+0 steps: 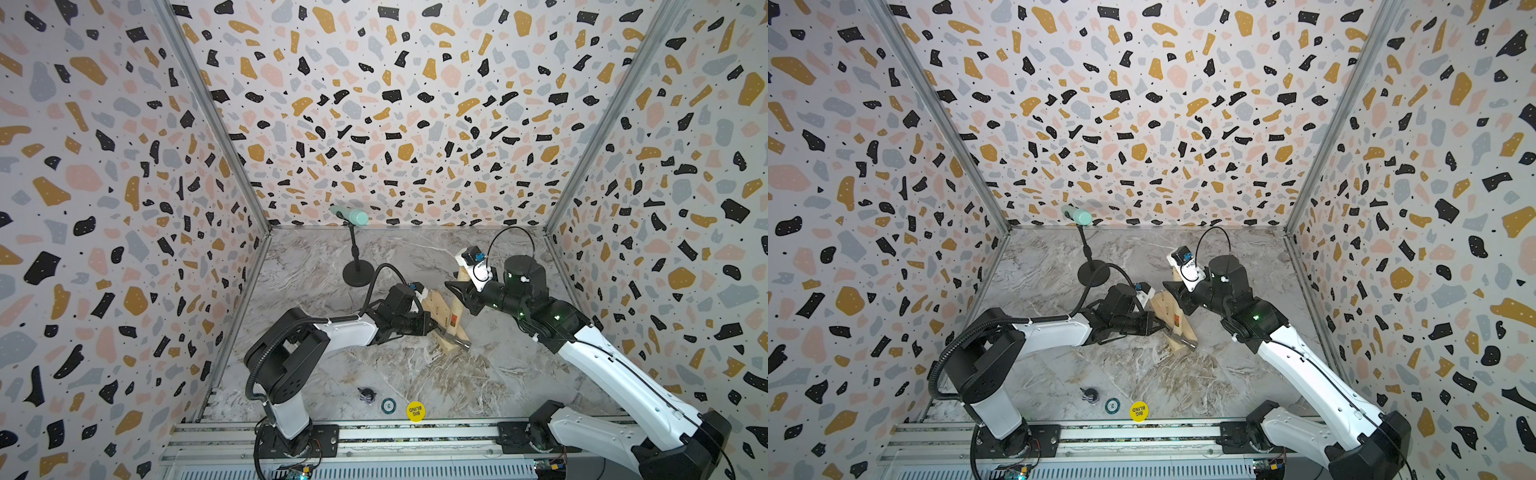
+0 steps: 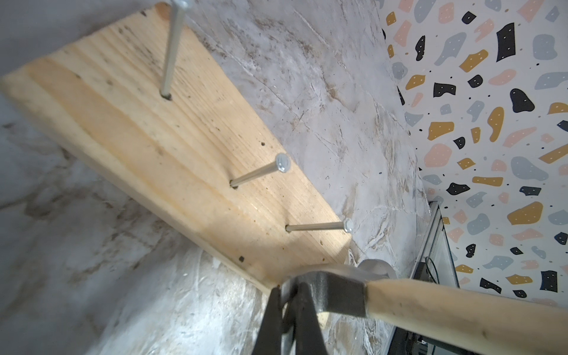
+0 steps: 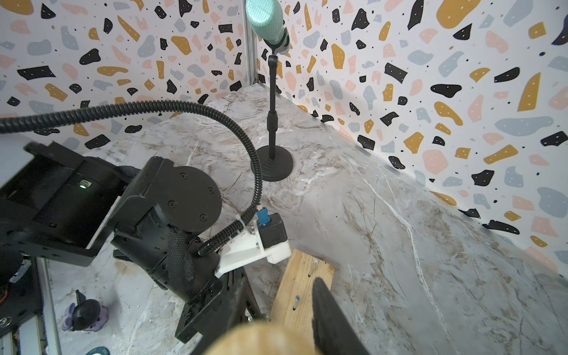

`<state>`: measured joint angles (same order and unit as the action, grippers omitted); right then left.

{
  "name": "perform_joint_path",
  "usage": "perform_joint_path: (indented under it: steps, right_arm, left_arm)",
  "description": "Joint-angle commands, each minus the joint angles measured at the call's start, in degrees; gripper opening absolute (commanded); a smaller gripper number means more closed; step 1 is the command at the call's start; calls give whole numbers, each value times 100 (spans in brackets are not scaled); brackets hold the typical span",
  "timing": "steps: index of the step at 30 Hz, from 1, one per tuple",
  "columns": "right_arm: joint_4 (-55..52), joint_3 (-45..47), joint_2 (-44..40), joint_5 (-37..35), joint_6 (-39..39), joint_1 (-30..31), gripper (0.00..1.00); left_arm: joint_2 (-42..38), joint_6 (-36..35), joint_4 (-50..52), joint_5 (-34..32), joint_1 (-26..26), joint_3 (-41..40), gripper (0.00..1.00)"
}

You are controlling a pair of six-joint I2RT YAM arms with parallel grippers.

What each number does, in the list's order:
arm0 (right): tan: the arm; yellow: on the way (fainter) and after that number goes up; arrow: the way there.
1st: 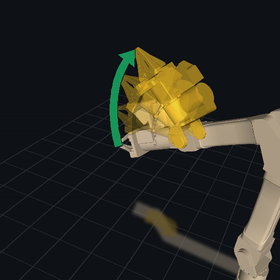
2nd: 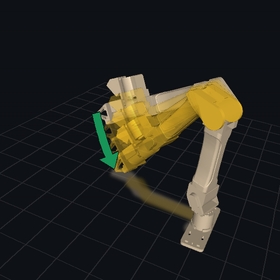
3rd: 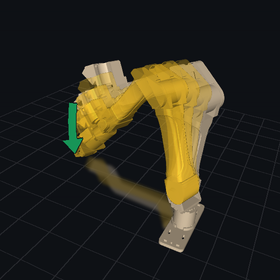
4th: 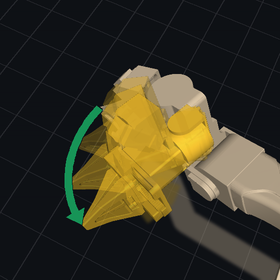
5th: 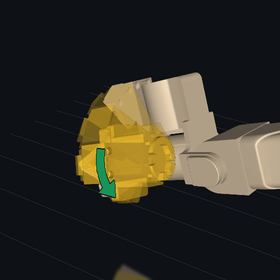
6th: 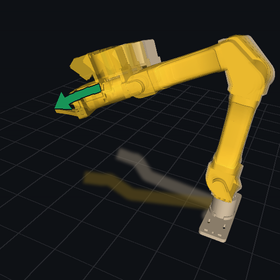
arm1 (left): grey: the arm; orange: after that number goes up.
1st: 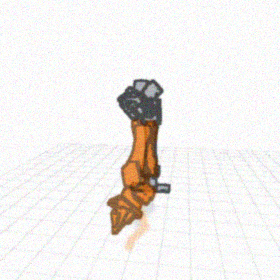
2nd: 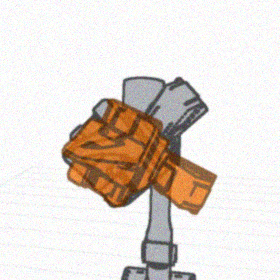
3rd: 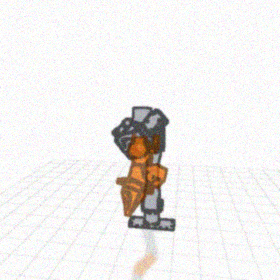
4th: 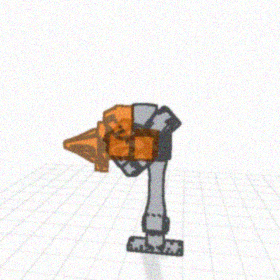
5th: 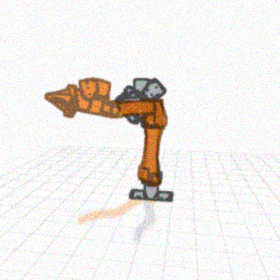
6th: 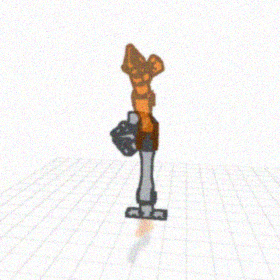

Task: Use a claw hammer to pull out a nail
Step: Adjust the hammer at the mounting plate.

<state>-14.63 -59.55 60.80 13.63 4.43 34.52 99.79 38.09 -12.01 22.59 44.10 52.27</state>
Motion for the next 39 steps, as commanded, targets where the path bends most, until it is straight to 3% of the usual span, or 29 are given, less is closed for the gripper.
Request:
perform_joint_path:
  steps: [1, 20, 29, 31, 39]
  right_arm:
    - [-101, -197, 3, -75, 67, 21, 36]
    - [-114, -288, 24, -95, 107, 58, 27]
    - [-107, -308, 6, -105, 146, 92, 4]
    - [-90, -303, 1, -131, 159, 107, 0]
    - [32, -294, -108, -209, 207, 177, 0]
  left_arm:
    - [102, -262, 118, -104, -3, 64, 0]
    - [119, -214, 77, -68, -13, 108, 0]
    - [111, -134, 15, -5, -33, 116, 0]
    - [113, -126, 6, 19, -41, 124, 1]
    - [103, -99, -21, 122, -68, 169, 14]
